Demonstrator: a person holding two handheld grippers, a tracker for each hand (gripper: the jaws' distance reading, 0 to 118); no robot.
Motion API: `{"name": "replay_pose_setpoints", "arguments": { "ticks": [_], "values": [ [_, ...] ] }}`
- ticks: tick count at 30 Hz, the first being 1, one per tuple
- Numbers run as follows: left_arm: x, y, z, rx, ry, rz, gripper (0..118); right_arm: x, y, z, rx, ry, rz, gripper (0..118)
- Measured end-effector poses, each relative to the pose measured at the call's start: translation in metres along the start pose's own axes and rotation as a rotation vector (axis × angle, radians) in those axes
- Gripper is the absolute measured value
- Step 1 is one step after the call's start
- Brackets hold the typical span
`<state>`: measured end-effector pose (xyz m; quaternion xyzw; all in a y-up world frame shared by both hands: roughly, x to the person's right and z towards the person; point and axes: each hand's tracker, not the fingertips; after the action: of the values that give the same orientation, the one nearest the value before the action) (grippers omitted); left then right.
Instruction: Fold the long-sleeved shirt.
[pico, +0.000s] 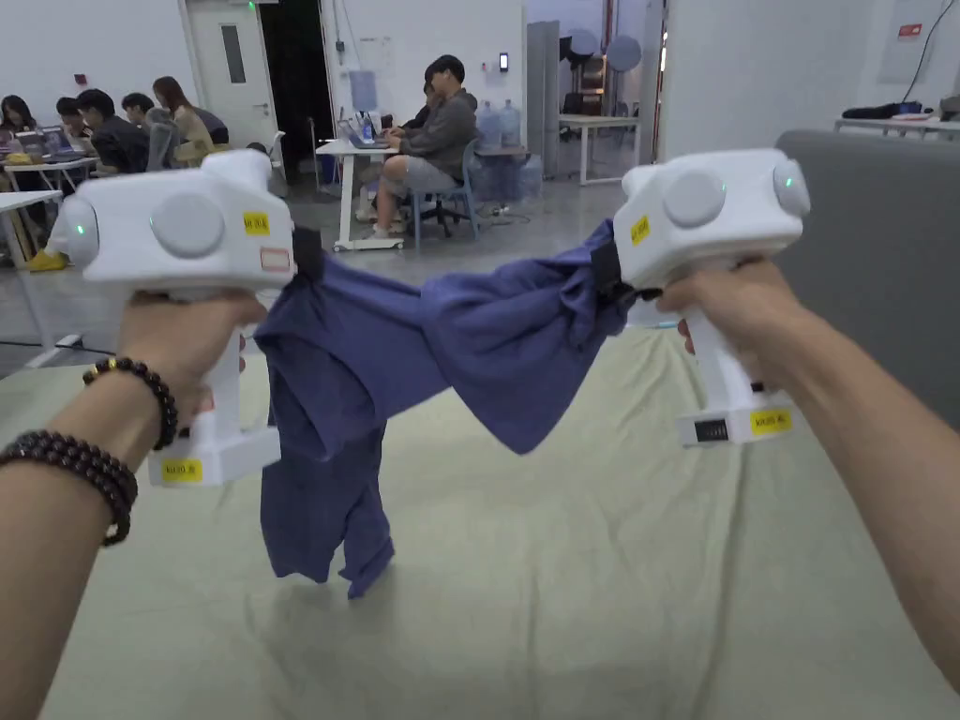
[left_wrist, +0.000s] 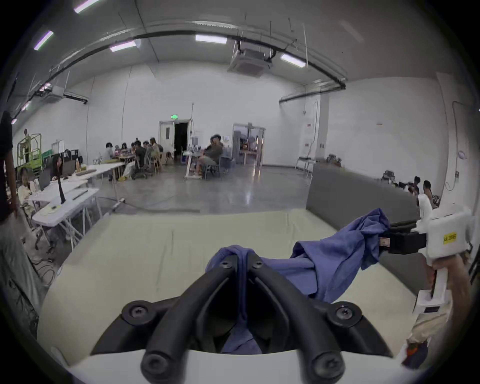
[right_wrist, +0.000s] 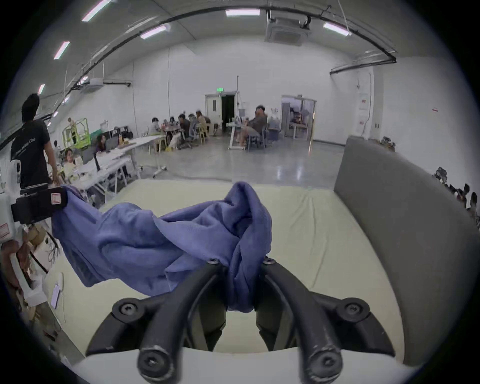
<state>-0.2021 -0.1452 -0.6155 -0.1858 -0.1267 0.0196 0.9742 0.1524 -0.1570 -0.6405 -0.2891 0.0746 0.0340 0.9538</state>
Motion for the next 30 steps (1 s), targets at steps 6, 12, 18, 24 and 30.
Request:
{"name": "replay_pose_setpoints", "arguments": {
  "ticks": [6, 12, 18, 24, 30],
  "values": [
    [-0.018, -0.144, -0.068, -0.207, 0.009, 0.107, 0, -0.006, -0.130, -0.102, -0.223, 0.036, -0.061, 14],
    [-0.029, -0.234, -0.083, -0.329, -0.019, 0.146, 0, -0.014, -0.222, -0.143, -0.368, 0.022, 0.003, 14],
    [-0.015, -0.261, -0.011, -0.239, -0.049, 0.175, 0, -0.010, -0.259, -0.080, -0.328, 0.072, -0.071, 14],
    [0.023, -0.344, 0.082, -0.243, -0.025, 0.147, 0, -0.025, -0.343, -0.007, -0.332, 0.059, -0.049, 14],
    [0.044, -0.437, 0.121, -0.375, 0.001, 0.172, 0, -0.033, -0.418, 0.028, -0.434, 0.045, -0.008, 14]
  ]
}}
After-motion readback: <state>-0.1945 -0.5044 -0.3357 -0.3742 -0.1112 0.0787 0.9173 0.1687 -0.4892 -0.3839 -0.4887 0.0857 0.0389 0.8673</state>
